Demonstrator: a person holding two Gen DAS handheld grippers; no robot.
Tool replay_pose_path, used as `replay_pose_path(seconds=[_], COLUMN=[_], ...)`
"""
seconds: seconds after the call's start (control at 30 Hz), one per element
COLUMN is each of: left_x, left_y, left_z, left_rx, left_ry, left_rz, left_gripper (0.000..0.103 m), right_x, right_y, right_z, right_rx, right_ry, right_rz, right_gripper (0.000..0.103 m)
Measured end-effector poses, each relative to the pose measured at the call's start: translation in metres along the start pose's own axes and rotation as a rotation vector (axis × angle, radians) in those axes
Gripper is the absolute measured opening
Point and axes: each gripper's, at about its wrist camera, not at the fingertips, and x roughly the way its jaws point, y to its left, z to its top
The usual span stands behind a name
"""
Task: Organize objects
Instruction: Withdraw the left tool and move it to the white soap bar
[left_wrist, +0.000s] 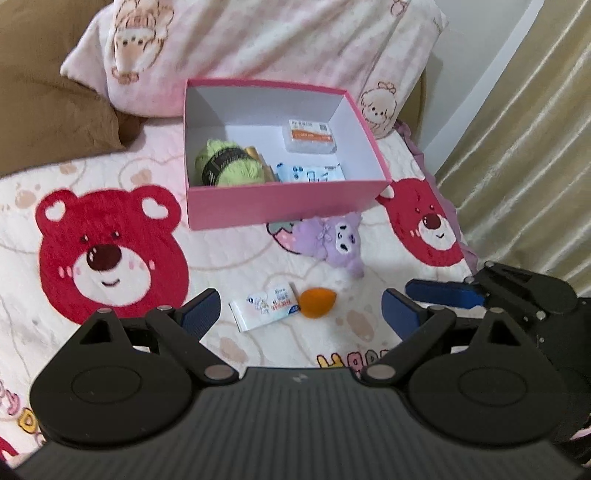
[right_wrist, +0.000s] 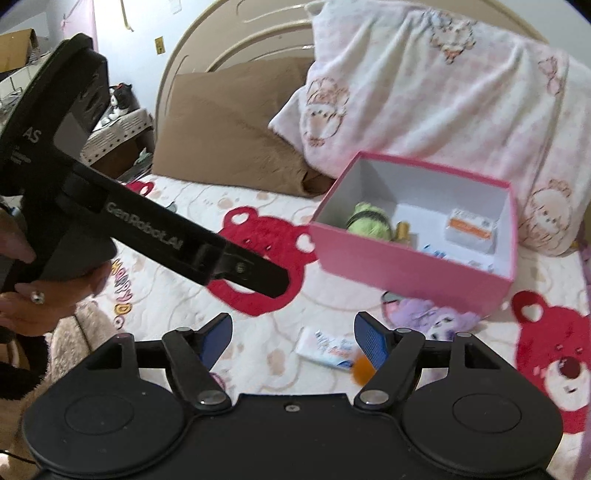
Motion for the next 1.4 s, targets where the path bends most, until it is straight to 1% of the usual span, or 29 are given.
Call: replay_pose_path(seconds=[0.1, 0.2, 0.37, 0.53, 0.6, 0.7, 0.8, 0.87, 0.93, 1.03, 1.17, 1.23, 1.27, 1.3, 1.33, 1.37, 1.4], left_x=[0.016, 0.033, 0.058, 0.085, 0.097, 0.114, 0.128, 0.134, 0.138, 0.144, 0.150, 0.152, 0.153, 0.154, 0.156, 0.159, 0.161], left_y=[0.006, 0.011, 0.024, 0.041, 0.047, 0.054, 0.059, 0.060, 0.060, 0.061, 0.064, 0.064, 0.064, 0.063, 0.062, 0.062, 0.061], left_z=[-0.008, -0.016, -0.026, -0.040, -0.045, -0.051, -0.056, -0.057, -0.057, -0.056, -0.055, -0.054, -0.054, -0.054, -0.053, -0.054, -0.054], left_rx=[-0.013, 0.002, -0.005, -0.040, -0.046, -0.056, -0.078, -0.090, -0.097, -0.104, -0.134, -0.147, -0.151, -0.155, -0.159, -0.162, -0.162], left_ry=[0.016, 0.026, 0.040, 0.039, 0.043, 0.042, 0.051, 0.043, 0.027, 0.023, 0.013, 0.002, -0.001, 0.001, 0.010, 0.020, 0.028], left_rz=[-0.009, 0.014, 0.015, 0.032, 0.044, 0.084, 0.083, 0.076, 0.065, 0.074, 0.070, 0.055, 0.044, 0.033, 0.026, 0.022, 0.020], left_gripper=[0.095, 0.095, 0.095, 0.095, 0.095, 0.095, 0.094, 0.093, 0.093, 0.093, 0.093, 0.089, 0.082, 0.070, 0.063, 0.055, 0.050], right_x=[0.014, 0.031, 0.067, 0.101, 0.114, 0.129, 0.139, 0.144, 0.144, 0.145, 0.152, 0.153, 0.154, 0.155, 0.157, 0.158, 0.160], right_y=[0.001, 0.001, -0.001, -0.009, -0.012, -0.016, -0.025, -0.028, -0.027, -0.020, -0.014, -0.013, -0.014, -0.015, -0.016, -0.018, -0.020], right_z=[-0.011, -0.021, -0.038, -0.054, -0.063, -0.077, -0.084, -0.087, -0.087, -0.088, -0.090, -0.090, -0.090, -0.090, -0.090, -0.091, -0.091], right_rx=[0.008, 0.024, 0.054, 0.089, 0.088, 0.074, 0.106, 0.102, 0.082, 0.034, -0.014, -0.024, -0.027, -0.023, -0.017, -0.007, 0.004], right_ry=[0.011, 0.033, 0.081, 0.112, 0.122, 0.121, 0.119, 0.107, 0.084, 0.044, 0.045, 0.043, 0.042, 0.043, 0.048, 0.053, 0.057], right_rz=[0.023, 0.039, 0.029, 0.021, 0.001, -0.064, -0.110, -0.144, -0.156, -0.186, -0.211, -0.215, -0.218, -0.223, -0.224, -0.222, -0.221], right_gripper=[0.077, 0.077, 0.077, 0.077, 0.077, 0.077, 0.077, 0.077, 0.077, 0.077, 0.077, 0.077, 0.078, 0.078, 0.078, 0.078, 0.078])
